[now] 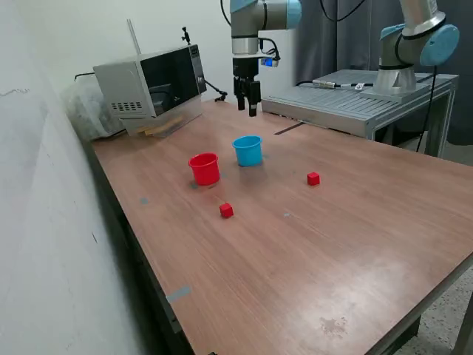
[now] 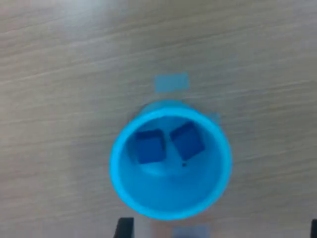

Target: Place red objects in the red bin, and blue objects in the blue bin.

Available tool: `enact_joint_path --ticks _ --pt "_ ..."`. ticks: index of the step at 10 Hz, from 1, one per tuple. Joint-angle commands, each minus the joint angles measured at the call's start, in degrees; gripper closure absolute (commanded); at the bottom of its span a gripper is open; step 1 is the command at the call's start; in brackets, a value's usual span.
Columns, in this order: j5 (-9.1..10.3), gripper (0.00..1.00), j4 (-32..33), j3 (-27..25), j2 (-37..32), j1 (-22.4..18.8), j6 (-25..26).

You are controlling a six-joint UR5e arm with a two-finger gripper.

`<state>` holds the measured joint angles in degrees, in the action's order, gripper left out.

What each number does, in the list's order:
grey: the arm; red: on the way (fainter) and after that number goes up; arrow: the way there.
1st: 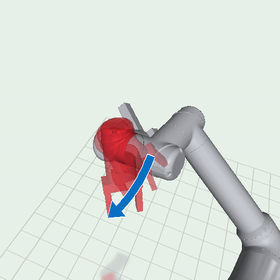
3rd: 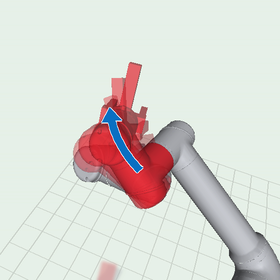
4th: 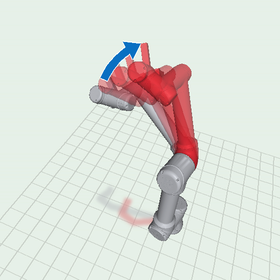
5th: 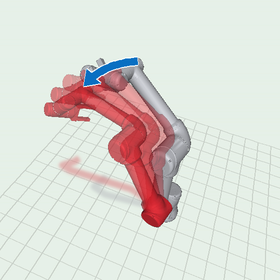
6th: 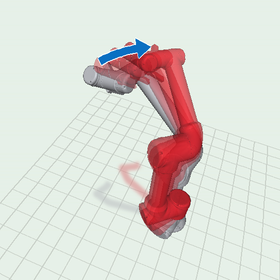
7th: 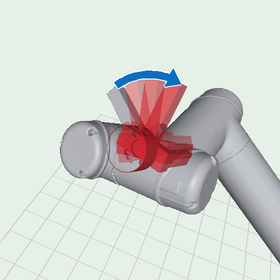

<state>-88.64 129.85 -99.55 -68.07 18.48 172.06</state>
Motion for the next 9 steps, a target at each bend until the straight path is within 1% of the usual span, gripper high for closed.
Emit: enact_joint_path --ticks 1,2,3,4,5,6,7,8,9 --pt "0.05 0.00 -9.9 -1.0 -11.8 -5.8 -1.9" --pt "0.05 0.00 -11.9 -1.3 -14.5 -8.0 -1.8" --pt "0.05 0.00 -13.8 -2.1 -16.1 -11.2 -1.7" --pt "0.13 0.00 -14.0 -3.4 -17.2 -14.9 -0.2" --pt "0.31 0.00 -13.7 -3.8 -17.4 -17.8 2.5" --pt "0.48 0.00 -13.2 -3.7 -16.8 -20.4 5.6" --pt "0.49 0.00 -11.7 -3.4 -14.0 -21.3 9.0" --pt "0.49 0.00 -7.9 -3.2 -10.0 -21.5 12.2" --pt "0.40 0.00 -4.8 -3.5 -6.5 -21.7 13.7"
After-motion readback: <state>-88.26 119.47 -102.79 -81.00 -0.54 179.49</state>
